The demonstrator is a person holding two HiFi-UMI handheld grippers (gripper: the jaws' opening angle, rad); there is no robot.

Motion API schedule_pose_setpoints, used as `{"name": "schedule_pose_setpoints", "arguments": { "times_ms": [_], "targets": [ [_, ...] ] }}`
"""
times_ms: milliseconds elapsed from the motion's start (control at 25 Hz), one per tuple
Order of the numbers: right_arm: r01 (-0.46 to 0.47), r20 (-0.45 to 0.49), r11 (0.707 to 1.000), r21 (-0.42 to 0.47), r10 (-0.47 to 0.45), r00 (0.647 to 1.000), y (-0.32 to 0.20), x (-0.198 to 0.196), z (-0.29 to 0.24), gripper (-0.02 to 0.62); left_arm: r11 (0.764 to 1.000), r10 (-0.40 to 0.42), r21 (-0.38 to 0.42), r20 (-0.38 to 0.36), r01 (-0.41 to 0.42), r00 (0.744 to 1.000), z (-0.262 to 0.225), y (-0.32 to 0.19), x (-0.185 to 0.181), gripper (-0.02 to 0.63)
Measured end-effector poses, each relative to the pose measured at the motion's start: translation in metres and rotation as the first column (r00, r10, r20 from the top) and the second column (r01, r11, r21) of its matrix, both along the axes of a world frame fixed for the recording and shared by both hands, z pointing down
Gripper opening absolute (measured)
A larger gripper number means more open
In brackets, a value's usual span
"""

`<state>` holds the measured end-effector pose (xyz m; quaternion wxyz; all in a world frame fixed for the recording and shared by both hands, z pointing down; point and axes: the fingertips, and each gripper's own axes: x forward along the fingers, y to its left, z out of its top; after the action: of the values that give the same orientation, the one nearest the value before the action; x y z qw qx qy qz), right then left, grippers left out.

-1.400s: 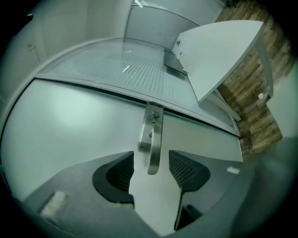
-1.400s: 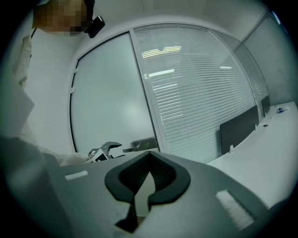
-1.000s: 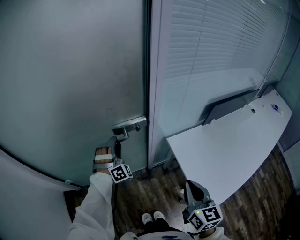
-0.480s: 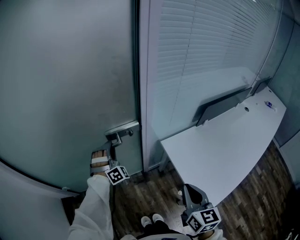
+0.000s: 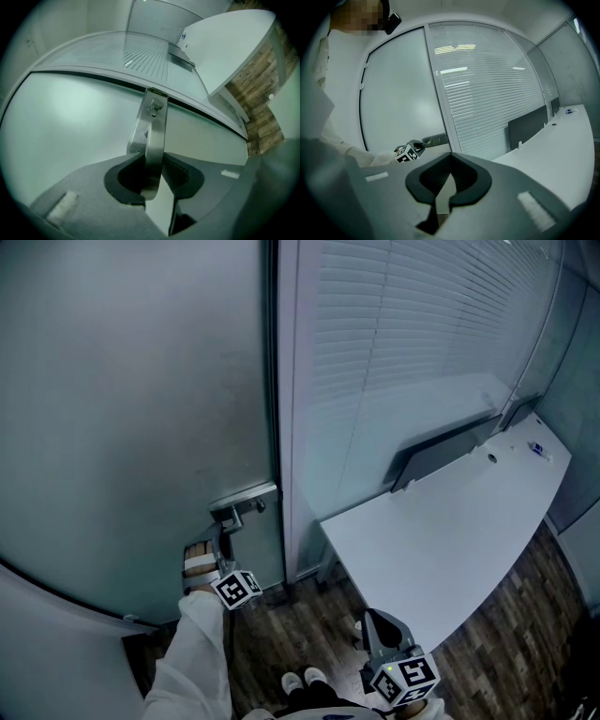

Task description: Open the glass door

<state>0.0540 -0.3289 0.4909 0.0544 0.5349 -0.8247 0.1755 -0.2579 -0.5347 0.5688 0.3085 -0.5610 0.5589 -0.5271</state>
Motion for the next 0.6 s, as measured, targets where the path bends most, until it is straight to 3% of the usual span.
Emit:
{"name": "schedule_pose_setpoints", "arguments": {
  "times_ms": [280,440,520,600],
  "targets": [
    [0.013,0.005,1.000,-0.012,-0.013,1.000,-0.003,-0.003,0.010,0.003,0.999,-0.047,0.018,-0.164,0.051,0.985,0.010,-0.002,-0.002,0.108],
    [0.023,0.014,0.999,-0.023,-0.023,1.000,-0.005,-0.005,0.011,0.003,0.996,-0.075,0.025,-0.274,0.085,0.959,0.013,-0.004,-0.002,0.106],
    [0.029,0.021,0.999,-0.029,-0.029,0.999,-0.005,-0.008,0.014,0.003,0.995,-0.077,0.027,-0.337,0.091,0.938,0.017,-0.003,-0.001,0.106],
    [0.034,0.027,0.999,-0.032,-0.033,0.999,-0.006,-0.010,0.017,0.003,0.995,-0.078,0.018,-0.455,0.097,0.887,0.027,-0.004,0.001,0.106]
  ]
}}
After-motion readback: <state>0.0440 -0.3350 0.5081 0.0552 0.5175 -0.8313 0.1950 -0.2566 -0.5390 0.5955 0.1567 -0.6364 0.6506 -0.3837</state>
